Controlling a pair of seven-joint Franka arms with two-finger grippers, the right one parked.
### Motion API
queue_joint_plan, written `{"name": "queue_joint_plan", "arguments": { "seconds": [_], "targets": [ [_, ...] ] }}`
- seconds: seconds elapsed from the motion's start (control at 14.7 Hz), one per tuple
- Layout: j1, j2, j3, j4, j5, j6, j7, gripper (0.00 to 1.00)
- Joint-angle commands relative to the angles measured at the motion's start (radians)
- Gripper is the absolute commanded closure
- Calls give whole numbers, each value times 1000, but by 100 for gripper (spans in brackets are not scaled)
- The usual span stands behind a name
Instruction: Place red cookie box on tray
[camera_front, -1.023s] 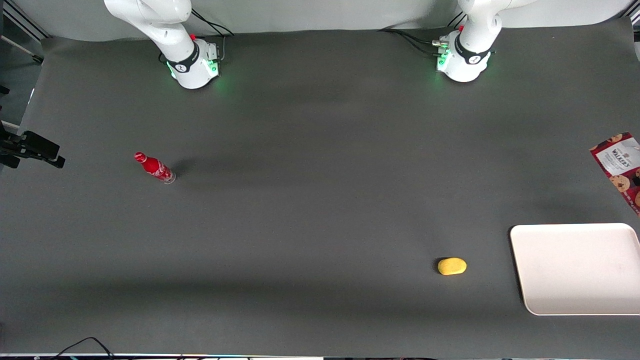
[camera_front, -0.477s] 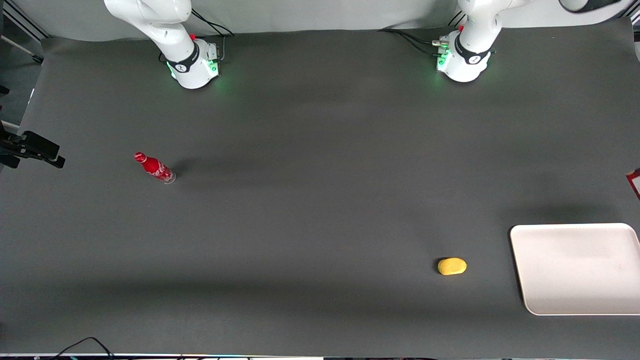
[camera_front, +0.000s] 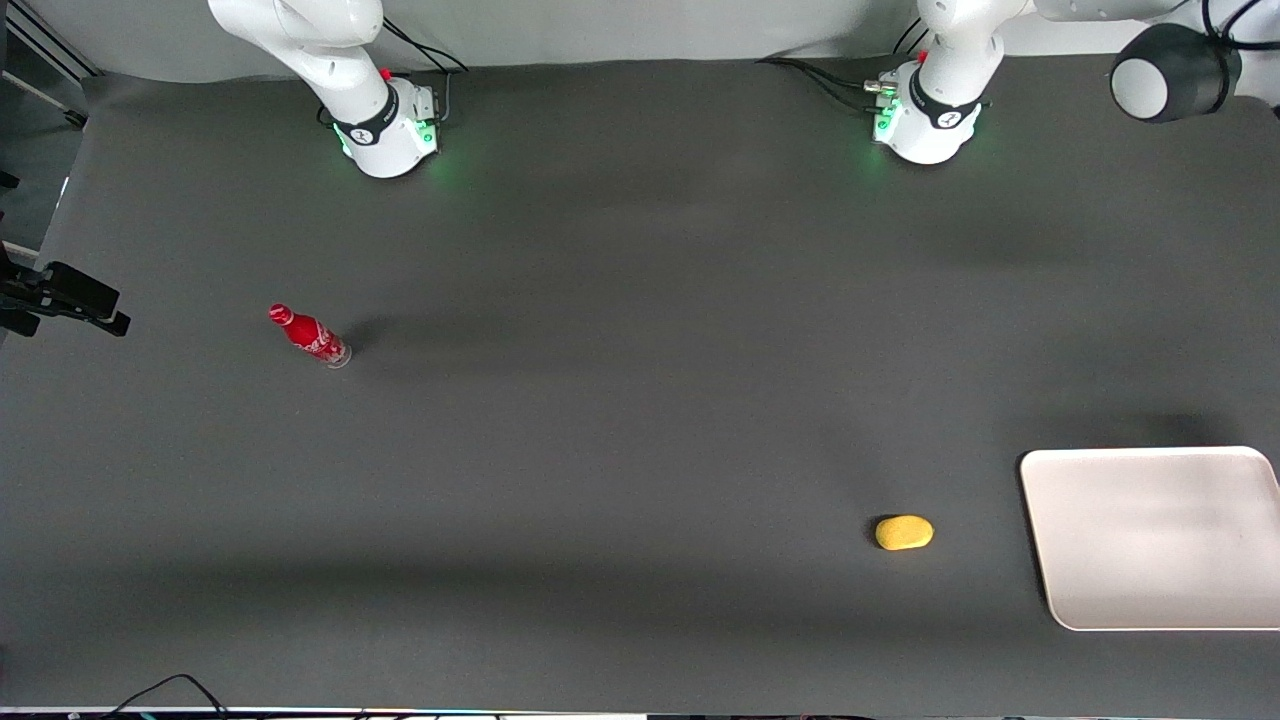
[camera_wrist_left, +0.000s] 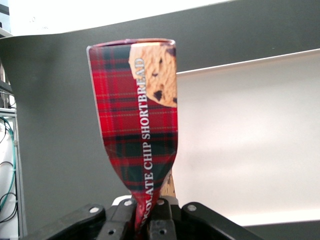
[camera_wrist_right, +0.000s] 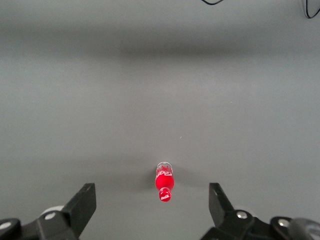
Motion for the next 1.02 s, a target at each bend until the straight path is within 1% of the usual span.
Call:
{"name": "queue_joint_plan", "arguments": {
  "seconds": [0.0, 0.14, 0.34, 0.68, 0.82, 0.95],
  "targets": [
    [20, 100, -7, 64, -29, 53, 36, 100],
    [21, 142, -9, 64, -32, 56, 27, 100],
    [23, 157, -6, 58, -30, 41, 17, 100],
    [27, 176, -6, 53, -30, 9, -81, 100],
    [27, 177, -6, 50, -30, 23, -82, 100],
    [29, 180, -6, 38, -32, 55, -73, 30]
  ]
}}
